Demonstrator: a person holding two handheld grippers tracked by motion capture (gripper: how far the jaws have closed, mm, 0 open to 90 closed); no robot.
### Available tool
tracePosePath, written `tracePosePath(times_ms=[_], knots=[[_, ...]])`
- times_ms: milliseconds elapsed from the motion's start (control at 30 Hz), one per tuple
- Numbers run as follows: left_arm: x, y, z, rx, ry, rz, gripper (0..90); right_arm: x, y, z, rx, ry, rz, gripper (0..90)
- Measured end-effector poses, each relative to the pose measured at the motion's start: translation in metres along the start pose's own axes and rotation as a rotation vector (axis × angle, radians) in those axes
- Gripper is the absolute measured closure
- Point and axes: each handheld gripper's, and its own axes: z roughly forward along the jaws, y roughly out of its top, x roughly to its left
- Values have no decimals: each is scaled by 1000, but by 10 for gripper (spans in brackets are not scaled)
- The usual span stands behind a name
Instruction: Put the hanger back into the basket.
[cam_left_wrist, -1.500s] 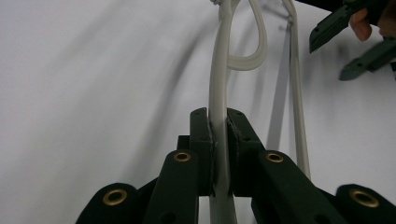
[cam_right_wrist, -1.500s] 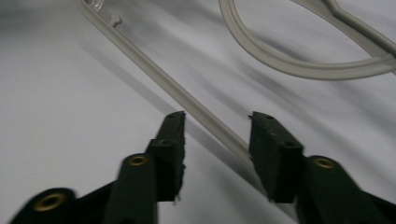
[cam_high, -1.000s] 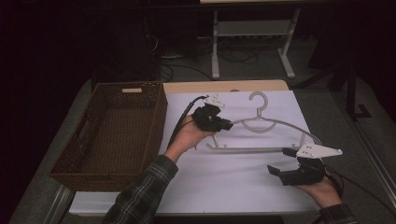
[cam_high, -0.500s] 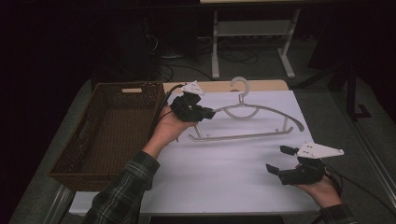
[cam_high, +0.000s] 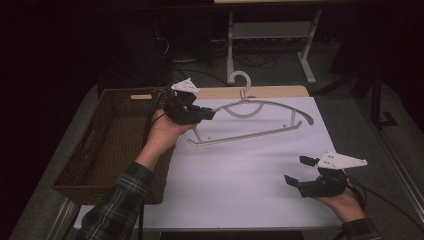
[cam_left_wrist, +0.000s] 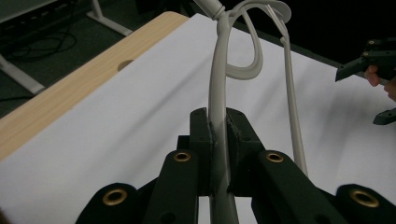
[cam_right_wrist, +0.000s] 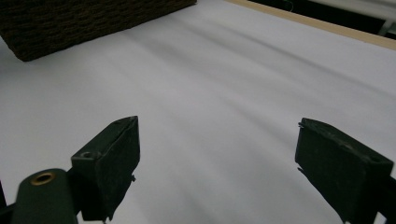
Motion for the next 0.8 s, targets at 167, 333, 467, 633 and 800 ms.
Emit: tracePosePath(times_ms=[167,333,467,633,800], knots=[[10,-4,-16,-29,9,-30,830,-1,0,0,0,1,1,136],[19,-10,-30,-35,28,-40,830,-1,0,1,4,1,3,137],[29,-20,-47,-48,49,-62,829,-3,-1,2,5,-2,4,138],[37,-28,-62,-66,65,-82,829,-3,-1,2,10,-2,8,138],[45,-37,-80,-78,99,-105,829,-3,-2,2,7,-4,8,140]])
